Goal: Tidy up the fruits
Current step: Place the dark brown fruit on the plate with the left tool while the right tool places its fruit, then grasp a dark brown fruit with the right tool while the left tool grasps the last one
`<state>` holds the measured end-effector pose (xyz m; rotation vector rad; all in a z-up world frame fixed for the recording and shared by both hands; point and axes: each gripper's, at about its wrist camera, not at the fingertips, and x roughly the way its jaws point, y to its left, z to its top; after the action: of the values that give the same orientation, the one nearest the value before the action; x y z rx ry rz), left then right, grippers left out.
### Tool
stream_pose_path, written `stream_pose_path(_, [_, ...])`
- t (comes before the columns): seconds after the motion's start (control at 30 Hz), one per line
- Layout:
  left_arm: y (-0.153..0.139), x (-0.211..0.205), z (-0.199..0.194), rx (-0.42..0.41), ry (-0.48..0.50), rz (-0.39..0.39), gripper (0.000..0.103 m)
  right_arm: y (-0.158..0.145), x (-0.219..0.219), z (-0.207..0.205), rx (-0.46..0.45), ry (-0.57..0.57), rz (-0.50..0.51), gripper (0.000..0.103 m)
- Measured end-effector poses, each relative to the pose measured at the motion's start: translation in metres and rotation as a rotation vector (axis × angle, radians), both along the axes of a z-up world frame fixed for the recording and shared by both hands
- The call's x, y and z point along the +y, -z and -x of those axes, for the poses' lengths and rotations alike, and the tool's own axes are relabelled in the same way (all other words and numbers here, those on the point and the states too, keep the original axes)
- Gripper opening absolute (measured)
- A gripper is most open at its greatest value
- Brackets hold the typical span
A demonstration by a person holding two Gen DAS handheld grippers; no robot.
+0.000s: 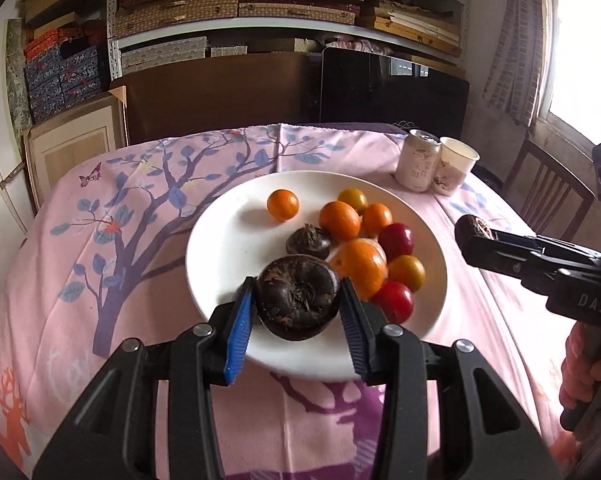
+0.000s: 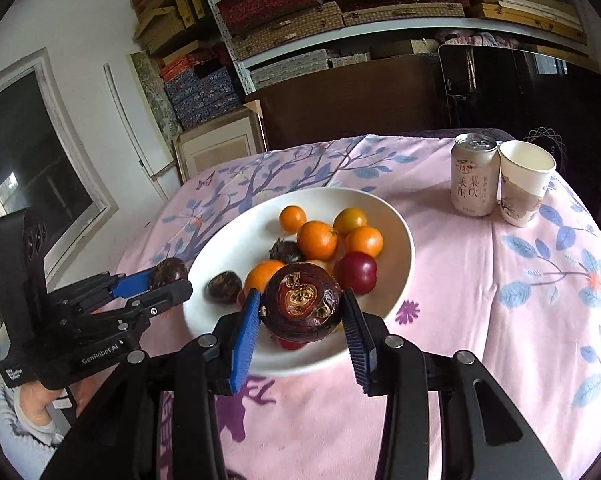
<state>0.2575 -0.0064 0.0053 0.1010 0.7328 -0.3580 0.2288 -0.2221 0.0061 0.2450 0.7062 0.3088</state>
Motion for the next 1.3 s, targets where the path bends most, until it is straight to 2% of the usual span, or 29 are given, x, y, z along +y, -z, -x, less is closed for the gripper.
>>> stream_pose_path(0.13, [0.009, -0.003, -0.037, 0.013, -0.024, 0.006, 0.041, 0.008, 0.008, -0.046, 0.027, 0.010, -0.002, 0.041])
stream_pose_path(0.17, [0.013, -0.002, -0.045, 0.012, -0.034, 0.007, 0.044, 0.011, 0.010, -0.056, 0.033, 0.012, 0.004, 0.042])
stream_pose_path(0.2, [0.017, -0.001, -0.051, 0.017, -0.045, 0.012, 0.056, 0.015, 0.011, -0.063, 0.035, 0.016, 0.001, 0.043])
stream_pose_path(0.23, [0.021, 0.001, -0.054, 0.026, -0.052, 0.018, 0.063, 0.019, 0.010, -0.067, 0.035, 0.025, -0.012, 0.047])
stream_pose_path(0.27, [0.024, 0.003, -0.056, 0.035, -0.051, 0.022, 0.071, 0.022, 0.009, -0.069, 0.046, 0.030, -0.024, 0.059])
stream_pose_path(0.43, [0.026, 0.016, -0.052, 0.044, -0.085, 0.055, 0.074, 0.016, 0.003, -0.057, 0.023, 0.040, -0.021, 0.061])
stream_pose_path(0.57, [0.022, 0.022, -0.024, 0.004, -0.100, 0.039, 0.086, 0.005, -0.003, -0.029, -0.016, 0.050, -0.025, 0.068])
stream_pose_path(0.73, [0.025, 0.027, 0.015, 0.005, -0.083, 0.052, 0.086, 0.014, -0.015, 0.001, -0.009, 0.069, -0.044, 0.070])
stream_pose_path(0.83, [0.026, 0.020, 0.042, -0.016, -0.053, 0.027, 0.086, 0.026, -0.026, 0.019, 0.016, 0.088, -0.056, 0.070])
stream_pose_path(1.03, [0.030, -0.006, 0.101, -0.080, 0.069, -0.024, 0.094, 0.035, -0.038, 0.061, 0.005, 0.091, -0.069, 0.070])
stream_pose_path(1.2, [0.041, -0.032, 0.143, -0.110, 0.193, -0.115, 0.095, 0.037, -0.046, 0.093, -0.018, 0.096, -0.079, 0.079])
stream_pose_path(1.3, [0.049, -0.043, 0.157, -0.113, 0.243, -0.183, 0.095, 0.040, -0.052, 0.109, -0.023, 0.107, -0.090, 0.080])
